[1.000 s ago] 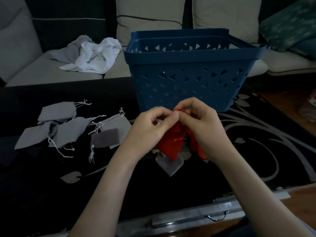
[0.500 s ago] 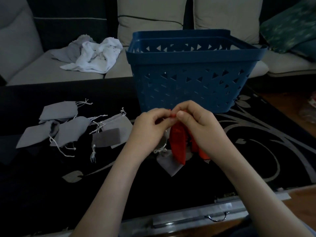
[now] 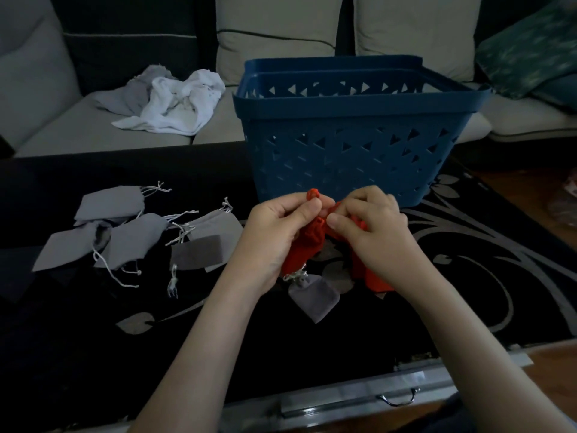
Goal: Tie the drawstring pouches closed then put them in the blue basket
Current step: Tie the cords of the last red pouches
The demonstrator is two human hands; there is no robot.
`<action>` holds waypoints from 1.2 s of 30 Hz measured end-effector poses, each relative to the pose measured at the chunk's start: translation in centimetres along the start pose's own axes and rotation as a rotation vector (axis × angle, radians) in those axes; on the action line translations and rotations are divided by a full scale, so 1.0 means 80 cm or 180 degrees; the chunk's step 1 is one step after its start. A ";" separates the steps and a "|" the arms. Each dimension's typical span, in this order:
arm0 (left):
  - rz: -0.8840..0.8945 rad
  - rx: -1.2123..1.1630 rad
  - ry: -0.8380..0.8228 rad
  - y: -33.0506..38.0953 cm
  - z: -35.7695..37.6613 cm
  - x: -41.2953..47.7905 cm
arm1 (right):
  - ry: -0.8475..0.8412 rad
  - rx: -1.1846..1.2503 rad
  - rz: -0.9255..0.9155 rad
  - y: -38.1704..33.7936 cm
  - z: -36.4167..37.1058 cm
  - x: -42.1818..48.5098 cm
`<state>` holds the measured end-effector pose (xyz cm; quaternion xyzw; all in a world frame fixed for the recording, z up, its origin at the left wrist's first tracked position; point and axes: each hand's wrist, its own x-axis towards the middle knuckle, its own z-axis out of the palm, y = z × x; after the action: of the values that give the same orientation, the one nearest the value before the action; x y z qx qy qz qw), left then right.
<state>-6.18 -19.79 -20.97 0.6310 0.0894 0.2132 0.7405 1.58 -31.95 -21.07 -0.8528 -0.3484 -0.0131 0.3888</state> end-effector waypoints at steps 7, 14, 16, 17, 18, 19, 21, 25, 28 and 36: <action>0.0012 0.0626 0.0229 -0.003 -0.002 0.001 | -0.0172 0.1138 0.0989 0.014 -0.009 0.005; 0.0035 0.0914 0.0377 -0.010 0.003 0.000 | -0.0410 0.2997 0.1423 0.009 -0.007 0.003; 0.0094 0.1063 0.0473 -0.013 0.005 0.001 | -0.0487 0.3245 0.1347 0.007 -0.006 0.002; 0.0143 0.1140 0.0515 -0.014 0.006 0.002 | -0.0537 0.3376 0.1265 0.006 -0.006 0.001; 0.0190 0.1195 0.0559 -0.016 0.007 0.002 | -0.0593 0.3447 0.1140 0.005 -0.005 0.000; 0.0221 0.1227 0.0610 -0.017 0.008 0.002 | -0.0642 0.3422 0.0976 0.004 -0.003 -0.002; 0.0198 0.1251 0.0692 -0.020 0.010 0.001 | -0.0633 0.3011 0.0633 0.003 0.002 -0.006; 0.0166 0.1305 0.0679 -0.023 0.010 0.002 | -0.0217 0.1901 0.0136 -0.003 0.006 -0.009; 0.0243 0.1395 0.0578 -0.021 0.011 0.000 | -0.0023 0.1785 0.0016 -0.004 0.010 -0.009; 0.0502 0.1714 0.0183 -0.016 0.013 -0.004 | 0.0157 0.1421 -0.0037 0.000 0.012 -0.007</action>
<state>-5.80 -21.05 -22.09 0.8037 0.1144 0.2565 0.5245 0.89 -31.62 -21.93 -0.7431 -0.3379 0.0412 0.5762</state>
